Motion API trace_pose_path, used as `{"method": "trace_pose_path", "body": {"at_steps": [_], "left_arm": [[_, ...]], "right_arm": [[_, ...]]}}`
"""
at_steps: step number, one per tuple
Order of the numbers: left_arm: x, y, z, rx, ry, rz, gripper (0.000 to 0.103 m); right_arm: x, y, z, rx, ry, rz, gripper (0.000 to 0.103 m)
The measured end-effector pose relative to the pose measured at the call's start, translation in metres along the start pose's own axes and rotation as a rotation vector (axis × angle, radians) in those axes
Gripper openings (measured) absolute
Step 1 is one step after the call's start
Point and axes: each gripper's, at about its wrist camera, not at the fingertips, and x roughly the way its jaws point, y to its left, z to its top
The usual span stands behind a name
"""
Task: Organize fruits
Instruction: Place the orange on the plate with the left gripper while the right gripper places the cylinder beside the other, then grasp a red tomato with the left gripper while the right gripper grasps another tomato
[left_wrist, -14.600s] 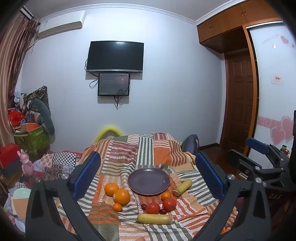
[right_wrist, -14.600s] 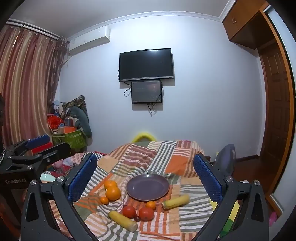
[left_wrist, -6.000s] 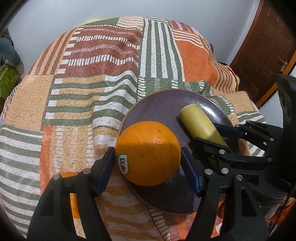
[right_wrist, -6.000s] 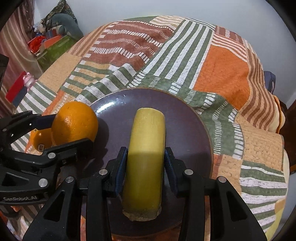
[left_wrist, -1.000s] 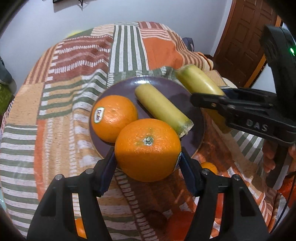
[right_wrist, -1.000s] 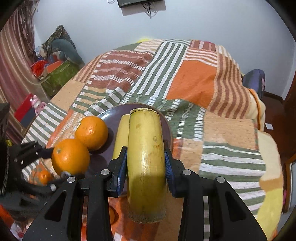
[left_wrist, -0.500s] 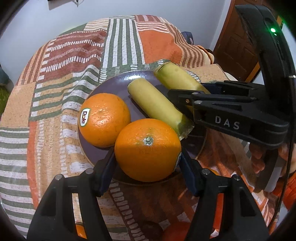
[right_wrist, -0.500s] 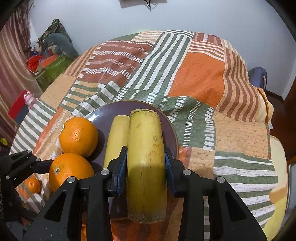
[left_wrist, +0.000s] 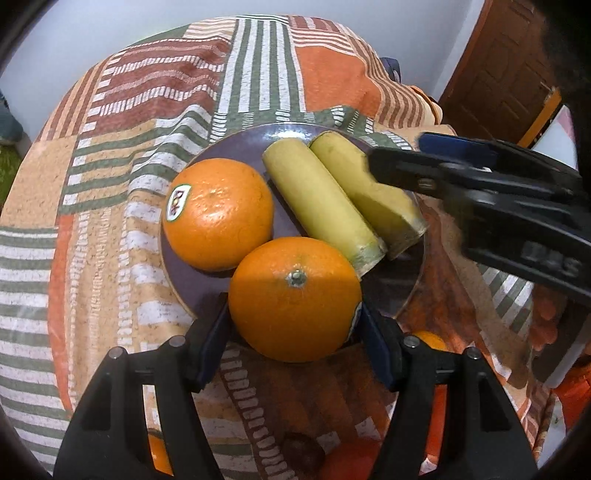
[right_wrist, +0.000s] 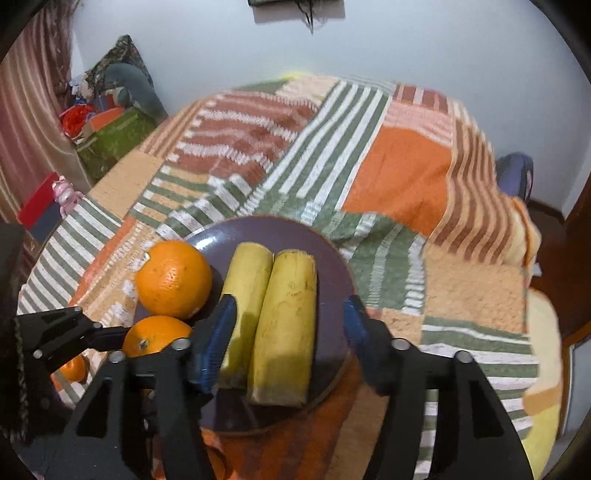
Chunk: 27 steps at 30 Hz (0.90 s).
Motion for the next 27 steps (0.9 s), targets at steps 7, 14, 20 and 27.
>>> {"method": "trace_pose_path", "body": {"at_steps": [7,14,20,27], "left_arm": [[-0.034,-0.001,-0.002,0.003,-0.13,0.026,0.091],[-0.071,-0.002,-0.007,0.006,-0.194,0.056,0.092],[-0.099,0.006,-0.027,-0.017,-0.21,0.071,0.092],[-0.12,0.005,-0.064,-0.003,-0.21,0.095,0.092]], "right_arm": [[-0.039,0.005,-0.008,-0.023,-0.048,-0.007,0.066],[-0.061,0.015,-0.018,-0.031,-0.067,-0.005,0.066],[-0.08,0.029,-0.038,-0.042,-0.07,0.002,0.066],[-0.088,0.048,-0.071,-0.044,-0.036,0.015,0.066]]}}
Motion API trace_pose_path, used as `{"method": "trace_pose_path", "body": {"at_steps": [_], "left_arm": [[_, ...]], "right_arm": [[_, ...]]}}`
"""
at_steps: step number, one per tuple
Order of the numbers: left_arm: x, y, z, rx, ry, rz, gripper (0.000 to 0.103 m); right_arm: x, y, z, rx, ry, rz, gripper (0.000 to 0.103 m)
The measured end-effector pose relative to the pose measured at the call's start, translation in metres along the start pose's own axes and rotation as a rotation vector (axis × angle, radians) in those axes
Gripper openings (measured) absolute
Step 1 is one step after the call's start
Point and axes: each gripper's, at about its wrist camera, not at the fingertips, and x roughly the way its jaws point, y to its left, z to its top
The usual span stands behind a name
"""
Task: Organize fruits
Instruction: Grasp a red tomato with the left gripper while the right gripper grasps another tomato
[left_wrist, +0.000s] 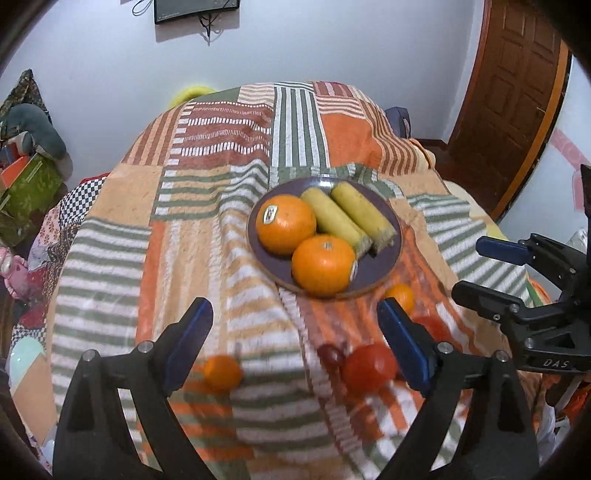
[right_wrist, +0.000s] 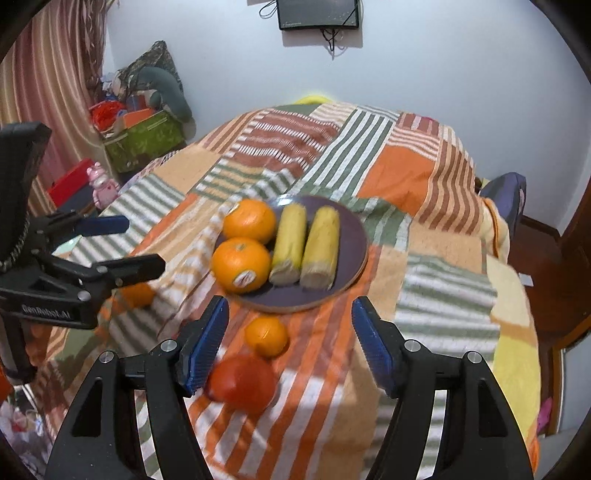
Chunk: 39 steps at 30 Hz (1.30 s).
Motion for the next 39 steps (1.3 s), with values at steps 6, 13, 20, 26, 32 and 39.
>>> {"method": "trace_pose_path", "body": {"at_steps": [6,13,20,26,32,39], "left_arm": [[-0.011,-0.007,-0.025,0.025,0.004,0.006,0.092],[-0.001,-0.016,-0.044,0.024,0.046,-0.008,0.092],[0.012,-0.023,-0.054,0.023,0.074,-0.031,0.087],[0.024,-0.032,-0.055,0.019,0.108,-0.078,0.075],[0.032,-0.041,-0.052,0.027,0.117,-0.089,0.066],[0.041,-0.049,-0.05,0.04,0.128,-0.098,0.061]], "right_arm": [[-0.003,0.013,-0.022,0.009,0.027,0.025,0.066],[0.017,0.018,-0.042,0.063,0.093,0.061,0.066],[0.033,0.022,-0.045,0.065,0.136,0.065,0.054],[0.032,0.02,-0.047,0.054,0.128,0.06,0.047],[0.024,0.012,-0.049,0.059,0.12,0.06,0.046],[0.012,0.003,-0.052,0.071,0.107,0.045,0.045]]}}
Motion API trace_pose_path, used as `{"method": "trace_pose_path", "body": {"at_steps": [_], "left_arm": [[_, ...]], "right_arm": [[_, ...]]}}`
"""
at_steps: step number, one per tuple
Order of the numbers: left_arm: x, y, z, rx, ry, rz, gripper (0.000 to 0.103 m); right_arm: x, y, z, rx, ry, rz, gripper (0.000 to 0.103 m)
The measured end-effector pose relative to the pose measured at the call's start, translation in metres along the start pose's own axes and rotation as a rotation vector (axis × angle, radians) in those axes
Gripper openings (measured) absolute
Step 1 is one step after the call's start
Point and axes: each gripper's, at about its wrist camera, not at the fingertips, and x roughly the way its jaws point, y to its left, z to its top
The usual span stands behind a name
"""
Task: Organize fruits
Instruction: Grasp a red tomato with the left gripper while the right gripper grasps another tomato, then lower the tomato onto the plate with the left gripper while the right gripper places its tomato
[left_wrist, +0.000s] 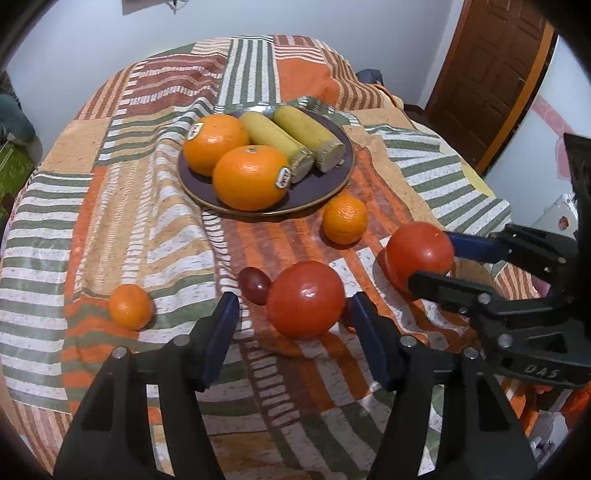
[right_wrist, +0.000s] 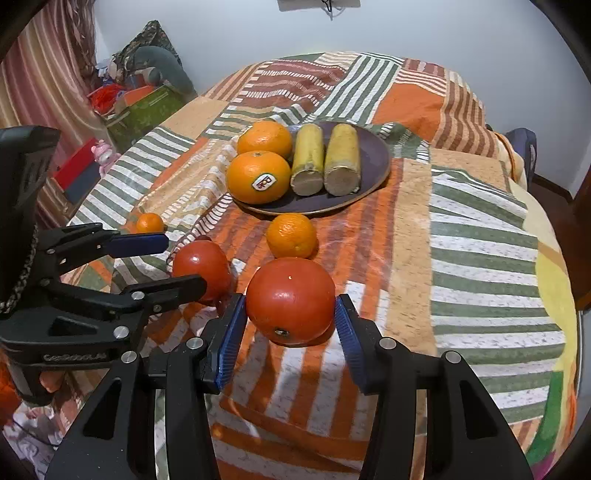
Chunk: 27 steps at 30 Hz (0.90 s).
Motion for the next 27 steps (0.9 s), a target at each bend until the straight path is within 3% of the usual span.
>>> {"method": "trace_pose_path", "body": {"at_steps": [7,16,27], "left_arm": [[0.01,-0.008,0.001,0.034,0.005,0.01,0.047],[0.001,-0.008,0.0,0.045,-0.009,0.0,0.045],[-0.03,-0.002,0.018,0.025,-0.092,-0.02,0.045]], "right_arm": [[-0.01,-0.01,-0.002,0.029,-0.021,-0.008,0.045],[-0.015,-0.013,-0.001,0.035,-0.036,-0.011,0.045],[-0.023,-0.009,0.016,0.02,-0.086,-0.013,0.045]]}}
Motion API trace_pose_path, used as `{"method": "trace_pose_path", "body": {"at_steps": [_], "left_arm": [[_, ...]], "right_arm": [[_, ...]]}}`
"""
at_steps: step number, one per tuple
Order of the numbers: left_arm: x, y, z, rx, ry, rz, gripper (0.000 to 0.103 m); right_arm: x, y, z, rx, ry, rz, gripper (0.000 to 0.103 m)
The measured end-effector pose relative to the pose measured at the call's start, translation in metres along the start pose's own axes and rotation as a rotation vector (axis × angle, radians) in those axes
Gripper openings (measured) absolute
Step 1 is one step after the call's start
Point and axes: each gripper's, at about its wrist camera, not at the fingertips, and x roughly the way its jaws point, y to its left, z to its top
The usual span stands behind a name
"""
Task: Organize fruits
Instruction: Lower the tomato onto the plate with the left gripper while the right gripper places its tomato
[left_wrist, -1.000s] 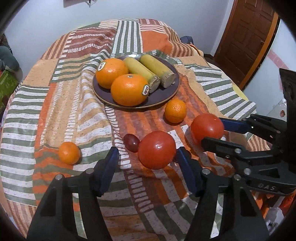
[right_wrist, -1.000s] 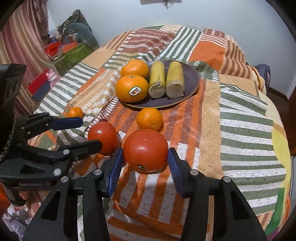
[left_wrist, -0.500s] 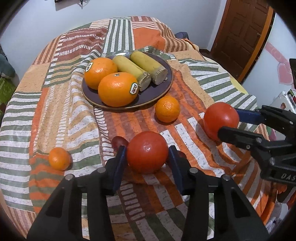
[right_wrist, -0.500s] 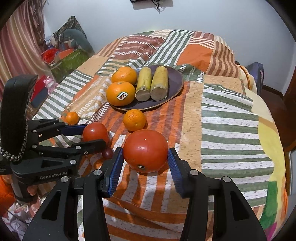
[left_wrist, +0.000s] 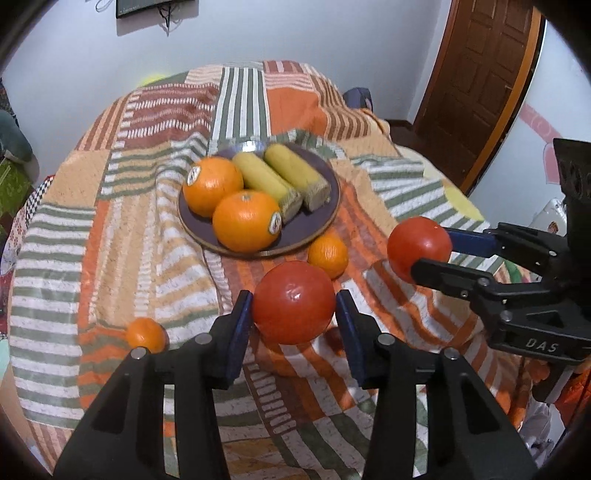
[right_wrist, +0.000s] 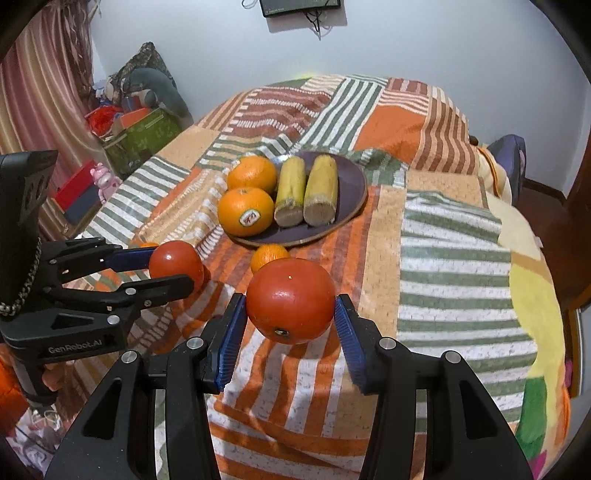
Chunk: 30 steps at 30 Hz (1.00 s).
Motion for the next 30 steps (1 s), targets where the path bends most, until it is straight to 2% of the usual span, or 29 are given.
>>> {"method": "trace_pose_path", "body": {"at_steps": [14,24,30], "left_arm": [[-0.003,0.012,0.043,-0.037,-0.075,0.003,0.045],[0.019,0.032,0.069,-0.087,-0.072,0.03,0.045],[0.04,0.038,0.083,-0.088,-0.053,0.036,0.045]], "right_arm": [[-0.01,-0.006,0.043,-0.028,-0.095,-0.025,0.045],[0.002,-0.018,0.07,-0.055,-0.129,-0.06,0.045],[0.022,-0.026,0.081,-0.06,-0.118,-0.067,0.045]]}}
